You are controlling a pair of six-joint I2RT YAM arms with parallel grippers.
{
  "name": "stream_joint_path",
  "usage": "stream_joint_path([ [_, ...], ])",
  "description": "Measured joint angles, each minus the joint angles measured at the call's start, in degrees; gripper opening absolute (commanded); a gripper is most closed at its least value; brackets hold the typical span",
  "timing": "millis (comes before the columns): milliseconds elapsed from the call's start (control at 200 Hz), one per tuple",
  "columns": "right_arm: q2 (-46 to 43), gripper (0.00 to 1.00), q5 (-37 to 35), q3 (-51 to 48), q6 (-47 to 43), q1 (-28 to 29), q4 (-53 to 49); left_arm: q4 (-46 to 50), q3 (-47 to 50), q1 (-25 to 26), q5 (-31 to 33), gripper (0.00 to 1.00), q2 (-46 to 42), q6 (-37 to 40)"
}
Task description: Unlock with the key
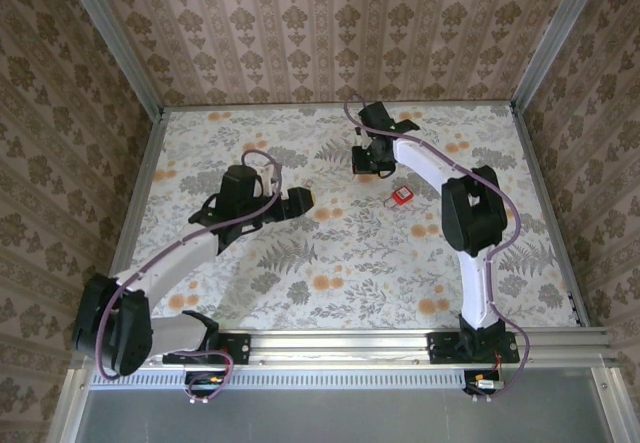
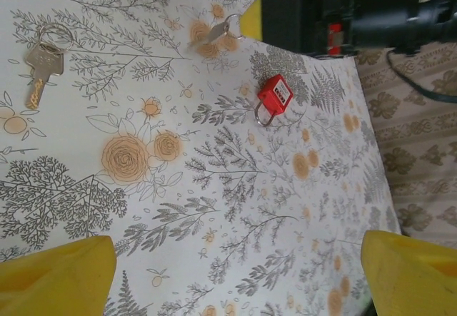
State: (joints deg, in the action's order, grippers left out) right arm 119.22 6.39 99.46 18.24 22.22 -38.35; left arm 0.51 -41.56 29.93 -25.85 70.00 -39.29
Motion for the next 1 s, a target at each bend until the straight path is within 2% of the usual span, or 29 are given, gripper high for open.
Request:
stream_joint_path([
  [100, -4.7, 0.03, -0.7, -2.6, 0.3, 1.2, 0.7, -1.2, 2.1, 3.1, 1.8, 0.91, -1.7, 1.0],
  [255, -11.3, 0.03, -2.1, -5.0, 0.6, 4.5, 0.7, -3.4, 5.5, 9.9, 8.5, 0.93, -5.2, 5.0],
  [330, -14.2, 0.03, -2.9, -5.6, 1.1, 6.4, 0.5, -8.0, 9.6, 13.4, 11.6, 0.98, -8.0, 9.2],
  [525, -21.5, 0.04, -4.1, -7.7, 2.2, 11.7, 0.4, -25.0, 24.0, 22.5, 17.6, 0.97, -13.7, 20.1],
  [785, -29.0, 0.03, -5.8, -9.9, 5.0, 20.9, -0.5, -38.1, 29.2, 26.8, 27.9, 0.88, -14.8, 32.2],
  [1000, -31.6, 0.03, -7.2, -10.1, 7.7, 26.9, -0.6, -45.5, 29.9, 27.1, 34.8, 0.76, -14.7, 38.0],
])
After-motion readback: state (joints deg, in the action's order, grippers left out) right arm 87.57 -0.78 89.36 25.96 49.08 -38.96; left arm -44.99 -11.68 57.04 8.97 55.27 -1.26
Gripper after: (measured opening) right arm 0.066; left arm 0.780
